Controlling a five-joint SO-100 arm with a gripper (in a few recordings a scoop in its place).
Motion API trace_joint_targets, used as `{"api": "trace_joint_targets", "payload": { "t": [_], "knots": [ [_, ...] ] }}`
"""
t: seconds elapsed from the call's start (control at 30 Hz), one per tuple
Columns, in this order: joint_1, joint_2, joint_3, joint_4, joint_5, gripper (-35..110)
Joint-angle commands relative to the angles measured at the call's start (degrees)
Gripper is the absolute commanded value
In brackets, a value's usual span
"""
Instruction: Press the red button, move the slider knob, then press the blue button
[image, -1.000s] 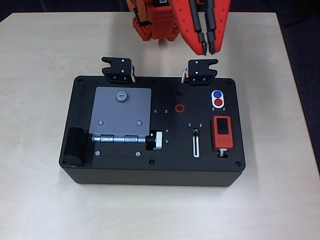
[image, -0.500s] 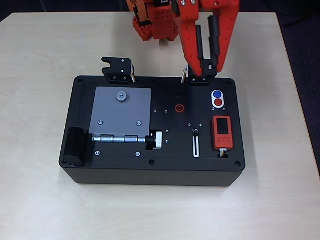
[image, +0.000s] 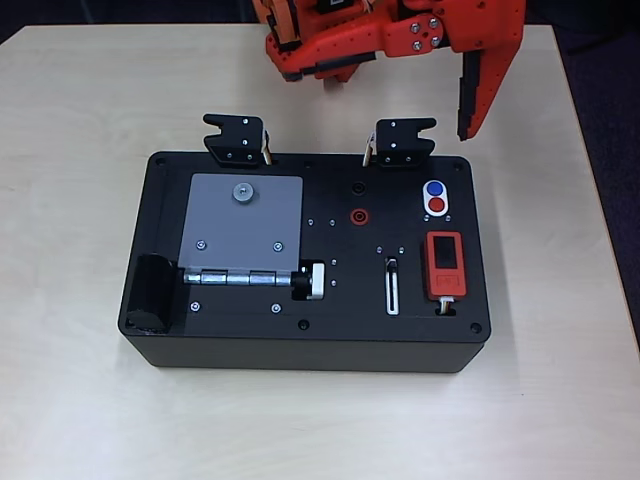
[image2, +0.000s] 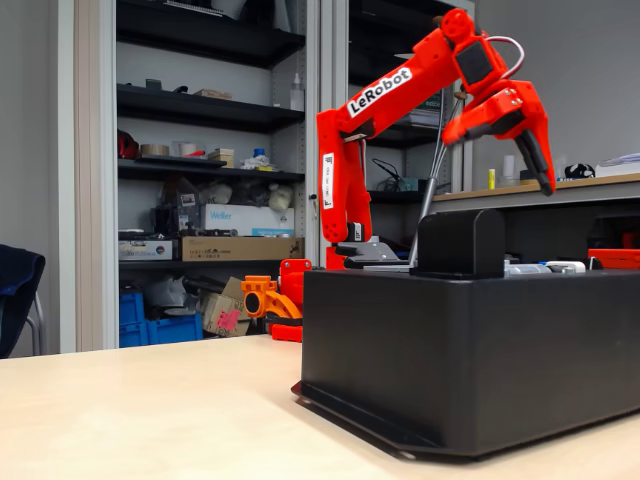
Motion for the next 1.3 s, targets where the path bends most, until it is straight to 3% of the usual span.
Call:
{"api": "trace_joint_targets", "payload": {
  "t": [0.0,0.57,1.27],
  "knots": [
    [0.5,0.1,-2.4,0.8,0.3,104],
    [3.5,-4.1,3.7,-5.0,-6.1,102],
    [0.8,-10.2,5.8,-10.8,-5.1,101]
  ]
}}
